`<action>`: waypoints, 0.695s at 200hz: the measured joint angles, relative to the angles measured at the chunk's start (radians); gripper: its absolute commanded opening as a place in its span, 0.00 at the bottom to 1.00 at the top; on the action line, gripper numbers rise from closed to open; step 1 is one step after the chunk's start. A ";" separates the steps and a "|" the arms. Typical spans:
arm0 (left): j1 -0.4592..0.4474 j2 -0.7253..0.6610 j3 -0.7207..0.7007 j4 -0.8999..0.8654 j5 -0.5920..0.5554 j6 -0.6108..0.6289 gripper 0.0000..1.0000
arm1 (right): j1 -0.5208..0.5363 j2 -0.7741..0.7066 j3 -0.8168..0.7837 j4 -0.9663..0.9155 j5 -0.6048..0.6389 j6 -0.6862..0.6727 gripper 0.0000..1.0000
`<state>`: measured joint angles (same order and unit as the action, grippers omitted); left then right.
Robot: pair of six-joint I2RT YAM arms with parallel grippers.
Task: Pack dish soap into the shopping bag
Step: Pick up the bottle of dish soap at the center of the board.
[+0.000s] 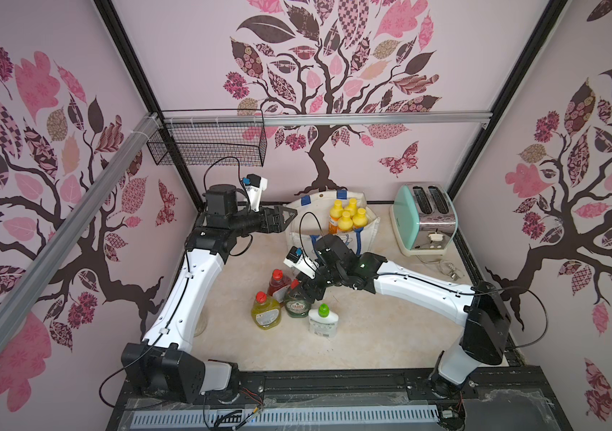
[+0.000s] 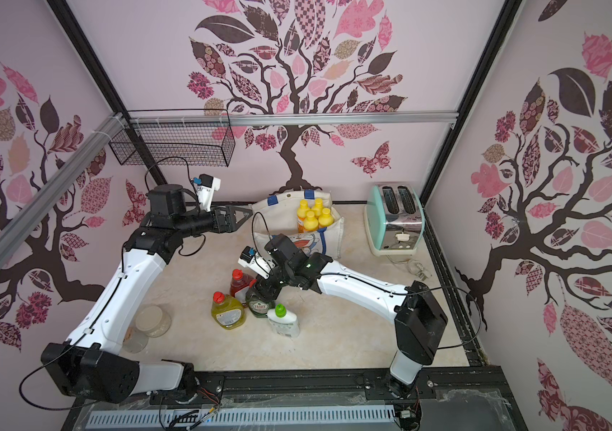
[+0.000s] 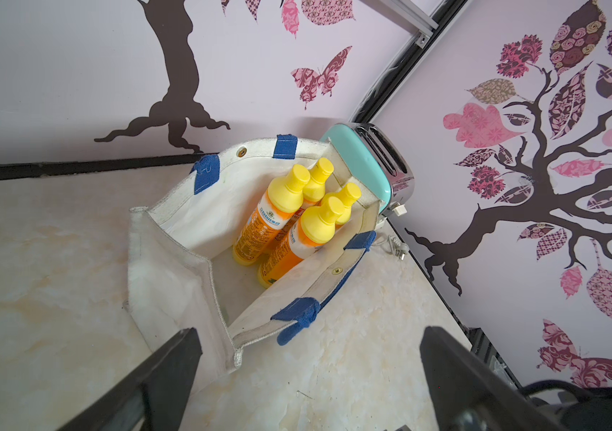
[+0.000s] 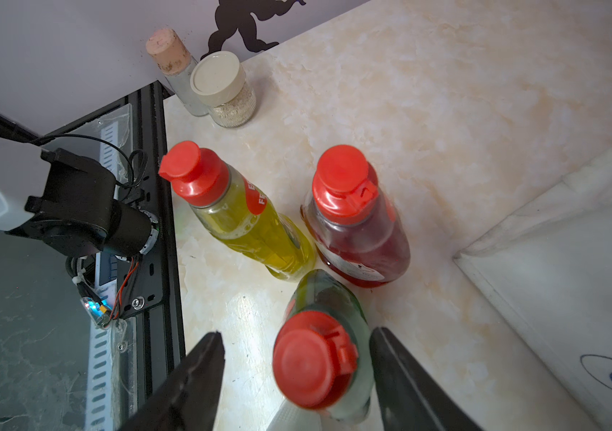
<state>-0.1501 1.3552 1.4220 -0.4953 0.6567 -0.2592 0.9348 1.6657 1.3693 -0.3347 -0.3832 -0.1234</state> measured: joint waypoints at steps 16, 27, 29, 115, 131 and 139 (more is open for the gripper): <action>0.000 0.000 0.000 0.000 0.000 0.000 0.98 | 0.000 0.002 0.000 0.003 0.000 0.000 0.66; 0.000 0.000 0.000 0.000 0.000 0.001 0.98 | 0.000 0.006 0.000 0.004 0.000 0.003 0.65; 0.000 0.000 0.000 0.000 0.000 0.001 0.98 | 0.000 0.007 0.000 0.005 0.000 0.003 0.65; 0.002 0.000 0.000 -0.008 -0.021 0.013 0.98 | 0.002 0.024 -0.002 0.031 0.024 0.017 0.53; 0.002 0.000 0.000 -0.014 -0.030 0.021 0.98 | 0.003 0.024 -0.003 0.036 0.027 0.018 0.51; 0.003 0.000 0.000 -0.016 -0.035 0.023 0.98 | 0.004 0.024 -0.003 0.039 0.029 0.019 0.50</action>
<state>-0.1467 1.3552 1.4220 -0.5117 0.6220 -0.2359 0.9386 1.6901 1.3659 -0.2955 -0.3538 -0.1047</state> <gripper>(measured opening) 0.982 0.510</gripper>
